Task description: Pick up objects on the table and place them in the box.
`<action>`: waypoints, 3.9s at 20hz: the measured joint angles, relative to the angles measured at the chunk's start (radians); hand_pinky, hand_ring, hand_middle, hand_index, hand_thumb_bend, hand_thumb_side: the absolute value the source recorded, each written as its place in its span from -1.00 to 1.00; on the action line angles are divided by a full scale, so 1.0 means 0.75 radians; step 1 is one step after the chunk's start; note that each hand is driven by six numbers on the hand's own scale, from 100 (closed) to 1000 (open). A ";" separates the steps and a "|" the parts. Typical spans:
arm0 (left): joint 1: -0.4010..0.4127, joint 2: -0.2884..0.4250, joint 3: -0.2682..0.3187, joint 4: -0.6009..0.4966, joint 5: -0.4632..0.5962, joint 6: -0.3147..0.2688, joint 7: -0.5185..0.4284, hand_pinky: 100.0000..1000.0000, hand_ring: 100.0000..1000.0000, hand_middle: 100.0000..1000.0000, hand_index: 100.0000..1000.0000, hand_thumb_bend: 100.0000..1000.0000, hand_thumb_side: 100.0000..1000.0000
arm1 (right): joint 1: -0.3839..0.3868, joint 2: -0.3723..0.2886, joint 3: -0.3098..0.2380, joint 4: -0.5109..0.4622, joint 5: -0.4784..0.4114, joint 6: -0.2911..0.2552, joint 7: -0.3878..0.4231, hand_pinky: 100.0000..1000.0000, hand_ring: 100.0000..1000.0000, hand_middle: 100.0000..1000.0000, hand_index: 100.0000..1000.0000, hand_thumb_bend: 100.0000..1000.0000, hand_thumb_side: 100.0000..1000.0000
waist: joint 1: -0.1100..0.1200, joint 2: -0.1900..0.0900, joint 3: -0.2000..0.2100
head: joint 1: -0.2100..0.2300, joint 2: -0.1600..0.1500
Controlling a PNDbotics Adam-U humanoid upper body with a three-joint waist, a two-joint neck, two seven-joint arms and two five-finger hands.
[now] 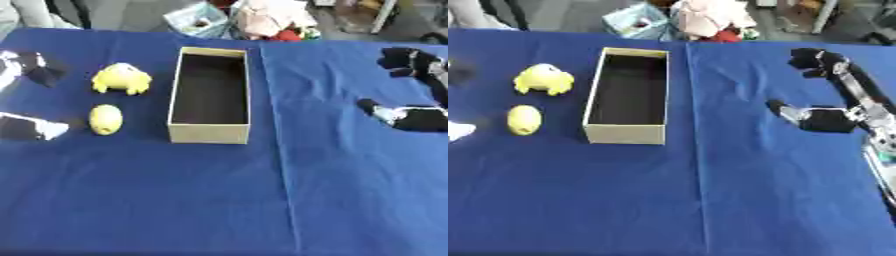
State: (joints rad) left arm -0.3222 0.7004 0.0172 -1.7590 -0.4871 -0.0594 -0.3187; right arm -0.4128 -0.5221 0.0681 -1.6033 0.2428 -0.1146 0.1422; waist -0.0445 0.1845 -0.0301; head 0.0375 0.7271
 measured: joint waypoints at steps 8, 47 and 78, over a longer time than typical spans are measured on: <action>-0.164 0.075 -0.143 0.174 -0.016 -0.025 -0.150 0.26 0.12 0.14 0.45 -0.01 -1.00 | 0.000 0.000 0.002 0.000 -0.005 -0.002 0.008 0.56 0.62 0.44 0.75 -0.12 -0.66 | 0.000 -0.001 -0.017 | 0.009 0.000; -0.398 -0.044 -0.306 0.692 -0.244 -0.078 -0.010 -0.07 -0.38 -0.39 -0.06 -0.28 -1.00 | 0.001 0.002 0.009 0.008 -0.011 -0.005 0.016 0.56 0.61 0.43 0.75 -0.13 -0.66 | 0.001 -0.004 -0.034 | 0.017 0.001; -0.741 -0.253 -0.411 0.778 -0.389 -0.127 0.214 -0.19 -0.65 -0.67 -0.33 -0.65 -1.00 | -0.020 0.022 0.032 0.009 -0.018 -0.015 0.036 0.56 0.62 0.43 0.75 -0.13 -0.66 | 0.007 -0.006 -0.112 | 0.050 -0.004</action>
State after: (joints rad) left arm -0.8782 0.5107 -0.2908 -1.1755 -0.7789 -0.1549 -0.1580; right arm -0.4276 -0.5059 0.0918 -1.5964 0.2293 -0.1259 0.1692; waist -0.0389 0.1803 -0.1138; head 0.0753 0.7237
